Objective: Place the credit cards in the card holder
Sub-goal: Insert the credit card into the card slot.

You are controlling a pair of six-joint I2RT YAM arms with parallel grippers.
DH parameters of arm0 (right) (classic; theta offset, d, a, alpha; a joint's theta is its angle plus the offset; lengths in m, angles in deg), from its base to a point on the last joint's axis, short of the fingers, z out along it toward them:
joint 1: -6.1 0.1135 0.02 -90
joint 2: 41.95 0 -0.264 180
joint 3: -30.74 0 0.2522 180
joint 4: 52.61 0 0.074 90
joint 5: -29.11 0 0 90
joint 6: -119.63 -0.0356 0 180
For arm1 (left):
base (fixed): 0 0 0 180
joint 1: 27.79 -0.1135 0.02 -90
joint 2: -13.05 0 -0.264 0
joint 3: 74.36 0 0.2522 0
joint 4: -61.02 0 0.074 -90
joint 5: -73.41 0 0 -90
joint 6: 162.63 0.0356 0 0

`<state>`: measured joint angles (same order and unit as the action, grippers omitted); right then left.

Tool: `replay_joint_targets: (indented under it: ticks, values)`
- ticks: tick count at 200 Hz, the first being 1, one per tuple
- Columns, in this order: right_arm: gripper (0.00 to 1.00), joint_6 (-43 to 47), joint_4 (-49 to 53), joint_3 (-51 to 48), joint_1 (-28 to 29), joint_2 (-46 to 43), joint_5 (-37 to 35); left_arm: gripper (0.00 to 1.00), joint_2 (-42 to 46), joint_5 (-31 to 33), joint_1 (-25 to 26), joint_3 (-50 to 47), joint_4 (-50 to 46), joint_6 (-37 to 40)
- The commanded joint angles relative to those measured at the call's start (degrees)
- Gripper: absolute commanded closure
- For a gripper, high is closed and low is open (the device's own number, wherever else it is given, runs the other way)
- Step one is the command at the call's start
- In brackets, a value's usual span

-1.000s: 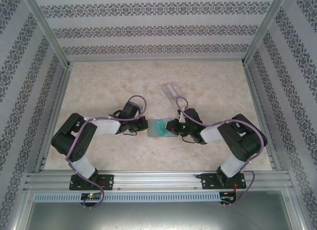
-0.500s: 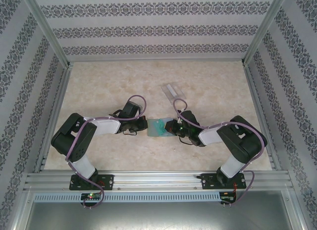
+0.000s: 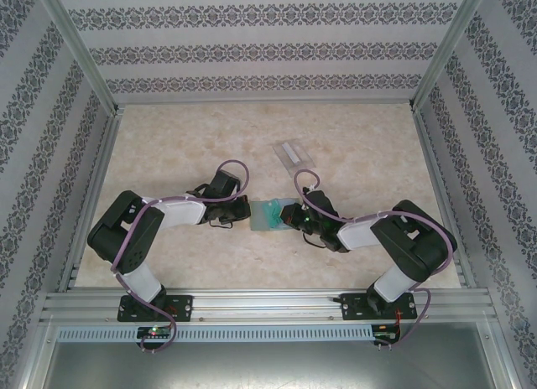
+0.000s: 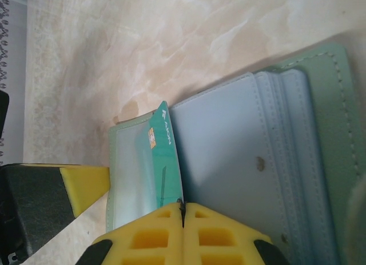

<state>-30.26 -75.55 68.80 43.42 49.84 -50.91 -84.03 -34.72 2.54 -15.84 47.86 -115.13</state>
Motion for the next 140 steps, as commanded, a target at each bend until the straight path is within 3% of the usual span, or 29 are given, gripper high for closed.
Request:
replay_joint_targets:
  ticks: [1,55,140]
  values:
    - [1.00,-0.1,0.0,-1.2,0.7,-1.8,-3.2,1.00,-2.9,6.2,-0.3,-0.2,-5.3,-0.4]
    - [1.00,1.4,0.9,-1.0,0.9,-2.7,-3.4,1.00,-3.1,5.3,-0.3,-0.1,-4.9,-0.7]
    - [1.00,-7.0,-1.3,0.2,6.5,0.6,-8.0,1.00,-4.5,2.4,-0.4,-1.7,-1.0,-5.4]
